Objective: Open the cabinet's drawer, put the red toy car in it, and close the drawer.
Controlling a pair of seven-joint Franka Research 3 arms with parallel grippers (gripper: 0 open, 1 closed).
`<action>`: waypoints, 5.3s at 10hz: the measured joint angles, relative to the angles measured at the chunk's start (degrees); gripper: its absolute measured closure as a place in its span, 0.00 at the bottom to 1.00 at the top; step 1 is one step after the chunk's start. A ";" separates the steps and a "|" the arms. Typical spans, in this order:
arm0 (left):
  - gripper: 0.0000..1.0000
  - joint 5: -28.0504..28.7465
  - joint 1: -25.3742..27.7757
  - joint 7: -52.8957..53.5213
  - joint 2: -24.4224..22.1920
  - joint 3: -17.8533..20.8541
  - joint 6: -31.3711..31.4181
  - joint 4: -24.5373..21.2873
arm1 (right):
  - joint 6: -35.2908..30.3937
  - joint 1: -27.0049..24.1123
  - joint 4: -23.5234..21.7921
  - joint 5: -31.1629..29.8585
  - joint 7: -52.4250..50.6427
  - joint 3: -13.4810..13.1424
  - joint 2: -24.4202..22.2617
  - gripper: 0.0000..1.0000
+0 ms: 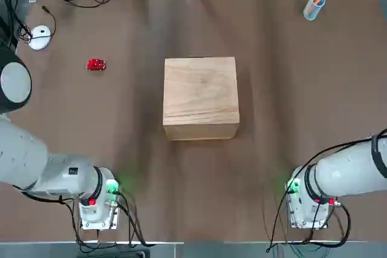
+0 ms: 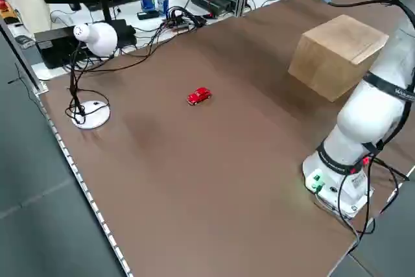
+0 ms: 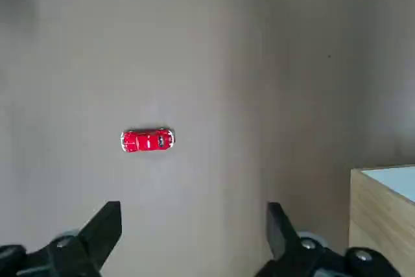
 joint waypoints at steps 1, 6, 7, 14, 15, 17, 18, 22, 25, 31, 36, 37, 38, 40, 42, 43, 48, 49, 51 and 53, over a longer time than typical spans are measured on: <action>0.01 0.00 0.00 -0.10 0.00 0.00 0.03 -0.01 | 0.00 0.00 0.00 0.00 0.00 0.00 0.00 0.01; 0.01 -0.02 -0.16 -0.62 0.10 -0.21 0.20 -0.07 | 0.00 0.39 -0.08 0.00 0.00 0.02 0.19 0.01; 0.01 -0.05 -0.66 -1.27 0.49 -0.56 0.20 -0.10 | -0.01 0.92 -0.11 0.03 0.00 0.02 0.49 0.00; 0.63 -0.21 -4.22 -8.58 7.25 -9.51 0.51 -0.52 | 1.75 12.38 0.99 7.05 1.09 0.15 13.67 0.00; 0.72 -0.24 -5.06 -11.09 7.92 -11.06 0.59 -0.53 | 1.83 12.43 1.74 10.05 1.01 0.13 15.73 0.00; 0.96 -0.25 -7.61 -14.56 8.43 -14.19 0.57 -0.93 | 3.45 13.01 2.40 12.57 0.23 0.75 18.84 0.00; 0.99 -0.25 -8.58 -16.08 8.48 -15.50 0.57 -1.79 | 4.14 13.38 2.71 12.89 -0.51 1.92 20.25 0.00; 0.99 -0.26 -9.28 -27.99 11.82 -23.27 2.94 -3.20 | 4.61 13.99 6.80 23.48 -5.19 4.33 26.02 0.00; 0.99 -0.26 -12.06 -33.28 15.09 -24.67 4.74 -3.21 | 4.61 14.16 10.40 30.10 -16.01 6.69 30.41 0.00; 0.99 -0.91 -14.20 -41.22 16.63 -25.25 8.28 -5.21 | 9.11 17.41 10.72 36.00 -36.47 7.81 36.37 0.00; 0.99 -0.92 -16.32 -43.22 18.71 -25.56 13.14 -6.50 | 12.24 22.56 10.74 37.54 -47.49 7.93 40.37 0.02; 0.99 -0.93 -16.31 -43.22 18.70 -25.57 13.13 -6.50 | 11.84 22.50 10.70 38.97 -47.66 7.82 40.99 0.02; 0.99 -0.93 -16.31 -43.22 18.70 -25.57 13.11 -6.50 | 11.41 22.42 10.70 40.02 -47.77 7.73 41.81 0.02; 0.99 -0.93 -16.31 -43.22 18.70 -25.57 13.08 -6.50 | 11.39 22.41 10.71 40.81 -48.07 7.73 43.37 0.02; 0.99 -0.93 -16.31 -43.22 18.70 -25.57 13.07 -6.50 | 11.40 22.39 10.70 42.96 -48.15 7.67 44.45 0.02; 0.99 -0.93 -16.31 -43.22 18.70 -25.58 13.07 -6.50 | 11.40 22.36 10.70 43.37 -48.16 7.64 44.87 0.01; 0.99 -0.93 -16.31 -43.22 18.70 -25.58 13.06 -6.50 | 11.36 23.14 10.71 43.49 -48.46 7.82 46.02 0.01; 0.99 -0.93 -16.31 -43.22 18.70 -25.58 13.04 -6.49 | 11.36 23.70 10.71 43.49 -48.49 7.83 46.43 0.01; 0.99 -0.93 -16.31 -43.22 18.70 -25.58 13.03 -6.49 | 11.42 24.34 10.74 43.52 -48.72 7.83 47.17 0.01; 0.98 -0.93 -16.31 -43.22 18.70 -25.58 13.00 -6.48 | 11.49 24.32 10.84 43.81 -48.73 7.75 47.79 0.04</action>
